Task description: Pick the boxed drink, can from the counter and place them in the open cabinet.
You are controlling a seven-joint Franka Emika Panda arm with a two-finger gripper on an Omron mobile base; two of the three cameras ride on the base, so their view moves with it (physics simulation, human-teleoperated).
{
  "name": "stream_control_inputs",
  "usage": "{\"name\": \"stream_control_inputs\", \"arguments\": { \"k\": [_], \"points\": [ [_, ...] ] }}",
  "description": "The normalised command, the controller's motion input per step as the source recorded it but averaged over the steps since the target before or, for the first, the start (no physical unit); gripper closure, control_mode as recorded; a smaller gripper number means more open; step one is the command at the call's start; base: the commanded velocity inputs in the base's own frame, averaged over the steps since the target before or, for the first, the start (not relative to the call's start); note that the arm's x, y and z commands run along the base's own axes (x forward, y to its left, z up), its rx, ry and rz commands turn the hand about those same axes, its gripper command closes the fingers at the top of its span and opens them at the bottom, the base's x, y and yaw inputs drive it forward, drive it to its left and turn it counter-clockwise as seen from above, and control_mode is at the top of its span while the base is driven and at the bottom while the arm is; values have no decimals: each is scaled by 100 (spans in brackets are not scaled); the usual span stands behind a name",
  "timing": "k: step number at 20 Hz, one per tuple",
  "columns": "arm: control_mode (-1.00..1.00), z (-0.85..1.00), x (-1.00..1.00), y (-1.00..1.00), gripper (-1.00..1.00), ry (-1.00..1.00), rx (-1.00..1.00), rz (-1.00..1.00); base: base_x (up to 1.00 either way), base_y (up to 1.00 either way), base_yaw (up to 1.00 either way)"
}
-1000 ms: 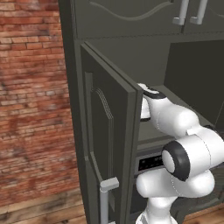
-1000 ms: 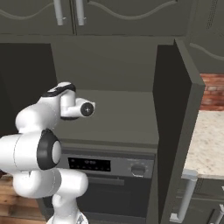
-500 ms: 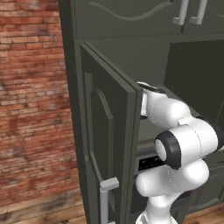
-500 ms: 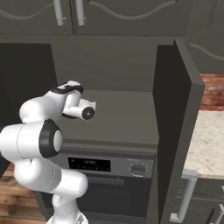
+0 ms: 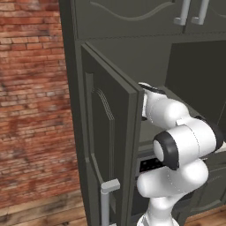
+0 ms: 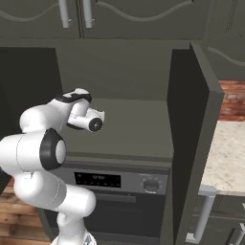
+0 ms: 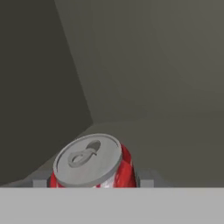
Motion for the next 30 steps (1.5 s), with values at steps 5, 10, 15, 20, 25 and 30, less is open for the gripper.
{"name": "stream_control_inputs", "arguments": {
  "k": [5,10,15,20,25,30],
  "points": [
    [-100,-42,0,0,100,0,-1,0,0,0,0],
    [-100,-51,0,0,100,0,-4,0,0,0,0],
    [-100,-57,0,1,100,0,-12,0,0,0,0],
    [-100,-32,-77,-3,100,-9,-13,3,0,0,0],
    [-100,-5,-20,0,100,-2,-2,2,0,0,0],
    [-100,0,6,0,100,0,0,0,0,0,0]
  ]
}}
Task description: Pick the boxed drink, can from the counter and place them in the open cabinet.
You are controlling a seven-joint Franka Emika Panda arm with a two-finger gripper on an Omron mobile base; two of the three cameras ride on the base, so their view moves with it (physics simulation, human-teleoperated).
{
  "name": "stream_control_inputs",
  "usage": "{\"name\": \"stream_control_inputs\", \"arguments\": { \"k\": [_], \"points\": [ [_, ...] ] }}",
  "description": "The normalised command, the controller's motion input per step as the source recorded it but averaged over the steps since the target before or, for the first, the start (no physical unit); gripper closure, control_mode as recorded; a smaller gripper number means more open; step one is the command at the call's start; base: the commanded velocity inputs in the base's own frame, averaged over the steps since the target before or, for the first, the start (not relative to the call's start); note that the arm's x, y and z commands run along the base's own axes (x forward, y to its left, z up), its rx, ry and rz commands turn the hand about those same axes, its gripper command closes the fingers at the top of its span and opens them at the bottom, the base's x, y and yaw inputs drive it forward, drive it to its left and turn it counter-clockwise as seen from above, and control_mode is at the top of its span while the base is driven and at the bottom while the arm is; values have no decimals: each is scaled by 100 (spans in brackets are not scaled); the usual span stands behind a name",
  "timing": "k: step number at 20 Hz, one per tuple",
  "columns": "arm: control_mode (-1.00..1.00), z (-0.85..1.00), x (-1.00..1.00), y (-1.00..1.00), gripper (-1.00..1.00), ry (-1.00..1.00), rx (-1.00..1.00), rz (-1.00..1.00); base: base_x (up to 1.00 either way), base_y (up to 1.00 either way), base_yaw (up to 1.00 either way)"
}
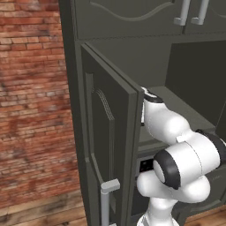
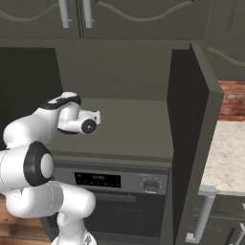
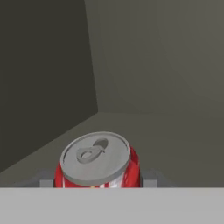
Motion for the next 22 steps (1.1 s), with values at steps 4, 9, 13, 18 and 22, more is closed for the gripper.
{"name": "stream_control_inputs", "arguments": {
  "k": [4,9,13,18,22],
  "points": [
    [-100,-8,25,0,100,0,0,0,0,0,0],
    [-100,-17,25,0,100,0,0,0,0,0,0],
    [-100,-8,8,0,-100,0,0,0,0,0,0],
    [-100,0,0,0,-100,0,0,0,0,0,0],
    [-100,0,-2,0,-100,0,0,0,0,0,0]
  ]
}}
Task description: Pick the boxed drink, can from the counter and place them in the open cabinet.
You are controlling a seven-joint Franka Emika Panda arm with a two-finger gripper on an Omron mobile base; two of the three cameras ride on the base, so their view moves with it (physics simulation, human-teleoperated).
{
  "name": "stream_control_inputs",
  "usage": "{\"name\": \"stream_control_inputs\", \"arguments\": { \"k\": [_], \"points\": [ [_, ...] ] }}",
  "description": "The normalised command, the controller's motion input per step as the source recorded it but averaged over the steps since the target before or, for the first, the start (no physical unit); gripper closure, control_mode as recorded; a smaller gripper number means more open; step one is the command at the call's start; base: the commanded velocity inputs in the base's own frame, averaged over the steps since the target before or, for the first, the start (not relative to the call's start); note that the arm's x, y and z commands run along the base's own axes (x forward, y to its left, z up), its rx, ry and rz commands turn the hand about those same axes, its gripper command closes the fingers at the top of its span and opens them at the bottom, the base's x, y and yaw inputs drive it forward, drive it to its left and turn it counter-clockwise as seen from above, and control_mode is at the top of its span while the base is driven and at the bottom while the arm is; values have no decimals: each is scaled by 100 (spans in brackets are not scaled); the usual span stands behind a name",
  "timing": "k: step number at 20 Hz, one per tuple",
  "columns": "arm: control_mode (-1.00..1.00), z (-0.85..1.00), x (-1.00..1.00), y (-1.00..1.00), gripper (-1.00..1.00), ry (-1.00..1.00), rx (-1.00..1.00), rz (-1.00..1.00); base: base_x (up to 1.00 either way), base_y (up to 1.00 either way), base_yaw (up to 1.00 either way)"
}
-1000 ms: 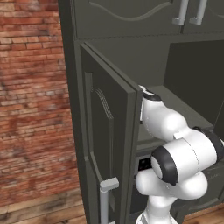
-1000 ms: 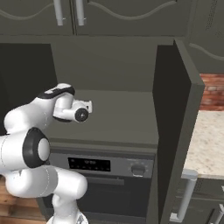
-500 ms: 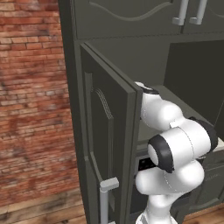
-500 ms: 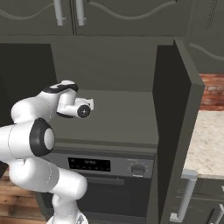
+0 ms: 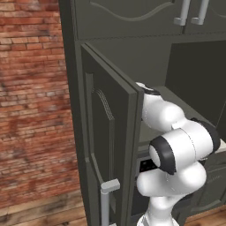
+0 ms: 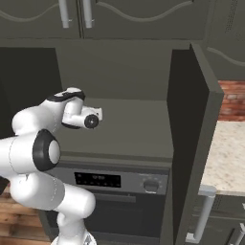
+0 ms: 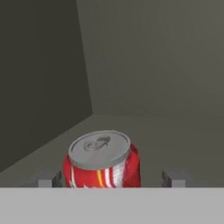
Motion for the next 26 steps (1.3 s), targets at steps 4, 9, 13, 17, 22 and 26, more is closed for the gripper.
{"name": "stream_control_inputs", "arguments": {
  "k": [4,9,13,17,22,26],
  "points": [
    [-100,0,-25,-5,-100,0,0,0,0,0,0],
    [-100,9,-68,-19,-100,0,2,-3,0,0,0],
    [-100,32,-99,-41,-100,0,7,-8,0,0,0],
    [-100,52,-100,-51,-100,3,9,-10,0,0,0],
    [-100,63,-100,-48,-100,8,5,-9,0,0,0],
    [-100,89,-100,-36,-100,28,3,-11,0,0,0]
  ]
}}
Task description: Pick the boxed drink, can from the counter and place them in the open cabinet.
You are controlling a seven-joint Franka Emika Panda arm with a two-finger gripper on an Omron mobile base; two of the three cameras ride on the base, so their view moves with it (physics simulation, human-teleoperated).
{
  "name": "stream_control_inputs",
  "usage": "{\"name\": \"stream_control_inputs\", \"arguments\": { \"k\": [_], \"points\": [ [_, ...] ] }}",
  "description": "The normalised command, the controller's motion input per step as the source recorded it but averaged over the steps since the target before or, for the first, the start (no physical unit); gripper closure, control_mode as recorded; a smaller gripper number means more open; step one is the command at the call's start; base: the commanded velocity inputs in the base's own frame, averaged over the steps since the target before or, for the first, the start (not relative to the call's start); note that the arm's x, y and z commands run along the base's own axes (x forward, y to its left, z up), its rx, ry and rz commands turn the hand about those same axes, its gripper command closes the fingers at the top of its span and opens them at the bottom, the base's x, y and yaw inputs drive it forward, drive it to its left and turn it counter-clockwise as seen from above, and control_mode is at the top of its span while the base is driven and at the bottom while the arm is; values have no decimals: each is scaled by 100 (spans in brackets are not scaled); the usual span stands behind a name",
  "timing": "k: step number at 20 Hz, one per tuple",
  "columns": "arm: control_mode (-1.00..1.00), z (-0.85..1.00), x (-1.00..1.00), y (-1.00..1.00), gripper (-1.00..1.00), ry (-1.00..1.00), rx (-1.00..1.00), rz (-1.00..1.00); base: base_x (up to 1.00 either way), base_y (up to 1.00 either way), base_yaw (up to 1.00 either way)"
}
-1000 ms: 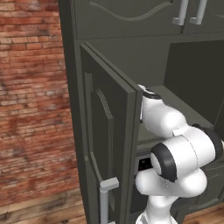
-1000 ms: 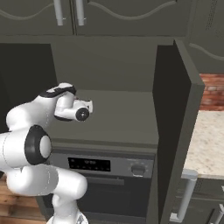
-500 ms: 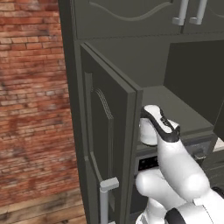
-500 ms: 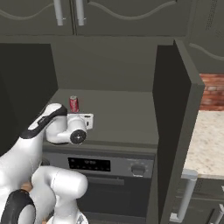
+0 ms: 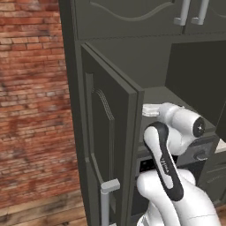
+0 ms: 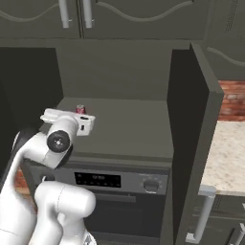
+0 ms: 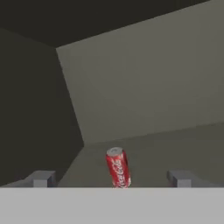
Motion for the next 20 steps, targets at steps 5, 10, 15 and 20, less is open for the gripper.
{"name": "stream_control_inputs", "arguments": {
  "k": [5,10,15,20],
  "points": [
    [-100,63,-61,-27,-100,68,-17,-6,0,0,0],
    [-100,-5,-28,-1,-100,8,-6,-4,0,0,0],
    [-100,-36,-100,-1,-100,-9,-5,5,0,0,0],
    [-100,-50,-88,0,-100,-18,-9,9,0,0,0]
  ]
}}
